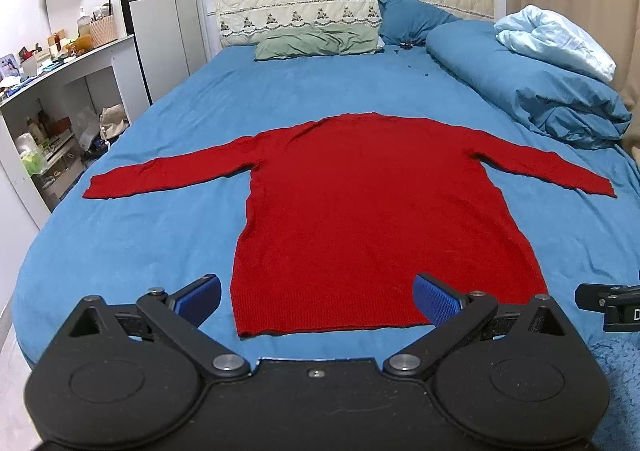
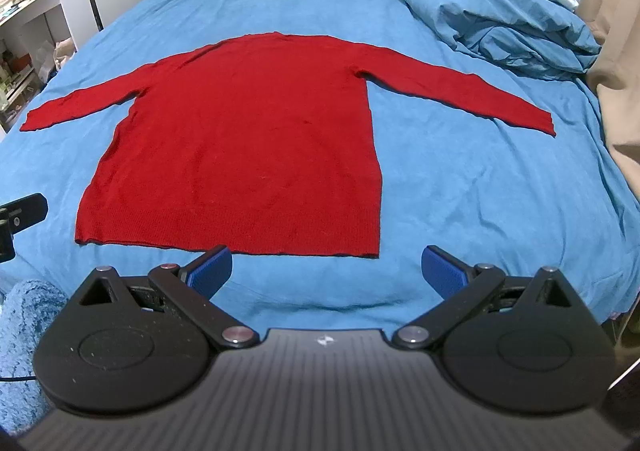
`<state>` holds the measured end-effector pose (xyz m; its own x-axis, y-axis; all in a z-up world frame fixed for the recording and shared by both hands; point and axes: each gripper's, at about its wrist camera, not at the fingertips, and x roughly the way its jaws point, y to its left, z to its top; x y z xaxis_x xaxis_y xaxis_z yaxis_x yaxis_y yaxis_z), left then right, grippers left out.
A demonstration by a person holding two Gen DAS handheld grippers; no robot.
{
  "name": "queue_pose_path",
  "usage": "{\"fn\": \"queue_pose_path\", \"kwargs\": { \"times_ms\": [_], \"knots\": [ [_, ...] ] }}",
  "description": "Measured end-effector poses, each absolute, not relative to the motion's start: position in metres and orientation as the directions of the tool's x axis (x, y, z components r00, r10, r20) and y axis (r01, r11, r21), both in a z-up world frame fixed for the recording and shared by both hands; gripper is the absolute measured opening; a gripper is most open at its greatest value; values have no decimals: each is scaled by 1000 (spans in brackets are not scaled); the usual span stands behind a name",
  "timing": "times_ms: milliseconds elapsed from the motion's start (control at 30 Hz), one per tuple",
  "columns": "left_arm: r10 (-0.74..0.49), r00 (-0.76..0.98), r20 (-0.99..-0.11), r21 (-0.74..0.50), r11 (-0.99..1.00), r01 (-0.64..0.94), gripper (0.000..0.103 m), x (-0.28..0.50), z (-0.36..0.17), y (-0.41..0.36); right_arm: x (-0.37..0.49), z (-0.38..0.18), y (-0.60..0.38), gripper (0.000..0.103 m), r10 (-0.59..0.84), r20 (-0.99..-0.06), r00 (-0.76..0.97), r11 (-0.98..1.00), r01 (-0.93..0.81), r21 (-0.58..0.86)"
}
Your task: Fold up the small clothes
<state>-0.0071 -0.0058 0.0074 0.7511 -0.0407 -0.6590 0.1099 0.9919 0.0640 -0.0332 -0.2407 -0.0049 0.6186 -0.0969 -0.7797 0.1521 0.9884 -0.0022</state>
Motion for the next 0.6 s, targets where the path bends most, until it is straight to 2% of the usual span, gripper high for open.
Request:
{"fn": "queue_pose_path", "kwargs": {
  "times_ms": [600],
  "knots": [
    [-34,760,-650,62,993,97,103,-10,8,-5,-34,0,-239,103,-92,-775,626,989,146,1]
  ]
}}
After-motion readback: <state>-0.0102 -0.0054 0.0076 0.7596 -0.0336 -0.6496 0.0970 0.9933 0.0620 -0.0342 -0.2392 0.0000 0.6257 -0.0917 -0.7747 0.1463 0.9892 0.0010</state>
